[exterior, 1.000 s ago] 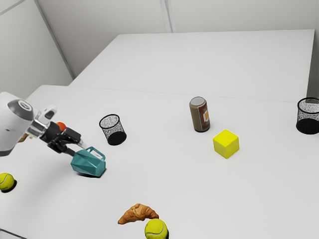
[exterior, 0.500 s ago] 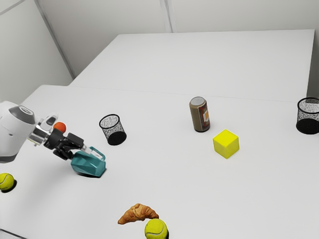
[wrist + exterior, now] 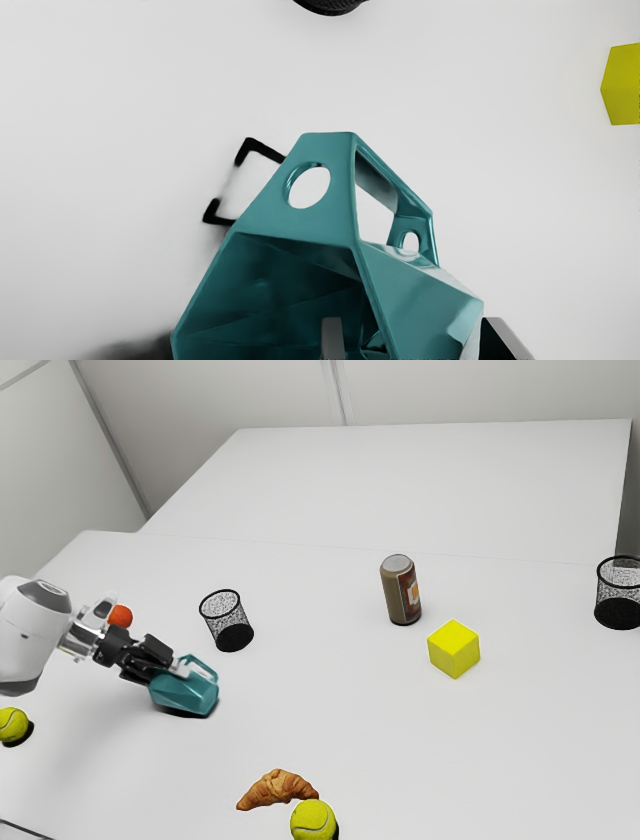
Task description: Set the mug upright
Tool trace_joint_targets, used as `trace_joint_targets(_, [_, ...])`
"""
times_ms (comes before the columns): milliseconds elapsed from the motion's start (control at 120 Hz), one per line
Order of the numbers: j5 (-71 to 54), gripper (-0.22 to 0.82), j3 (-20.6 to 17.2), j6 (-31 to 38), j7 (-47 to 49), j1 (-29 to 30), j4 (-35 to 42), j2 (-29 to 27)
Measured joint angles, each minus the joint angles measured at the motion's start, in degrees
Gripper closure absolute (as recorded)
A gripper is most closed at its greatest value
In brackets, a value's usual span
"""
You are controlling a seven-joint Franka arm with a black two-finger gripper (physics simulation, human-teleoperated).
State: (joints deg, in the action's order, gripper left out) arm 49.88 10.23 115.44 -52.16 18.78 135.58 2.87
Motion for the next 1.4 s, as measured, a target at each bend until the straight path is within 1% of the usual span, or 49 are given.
trace_joint_targets(275, [0.0,0.63,-0.3,0.2,-1.0,-0.8,0.0,-1.0])
trace_joint_targets(500, [-0.1,0.73,-0.7,0.2,-1.6,-3.1,-0.1,-2.7])
trace_joint_targets(767, [-0.9,0.73,-1.8,0.6,-1.9,-4.8,-1.3,-5.4])
trace_joint_targets(808, [-2.3,0.74,-2.2,0.7,-1.6,-4.6,-2.0,-5.7])
trace_joint_targets(875, [-6.6,0.74,-3.8,0.6,-0.3,-3.7,-4.1,-6.4])
trace_joint_targets(1050, [-19.2,0.74,-7.9,0.3,5.6,-5.6,-7.8,-7.2])
trace_joint_targets(1242, [-30.0,0.74,-9.1,0.6,14.0,-9.3,-8.7,-9.1])
trace_joint_targets(1400, [-36.7,0.74,-11.3,2.5,21.6,-11.0,-7.0,-11.9])
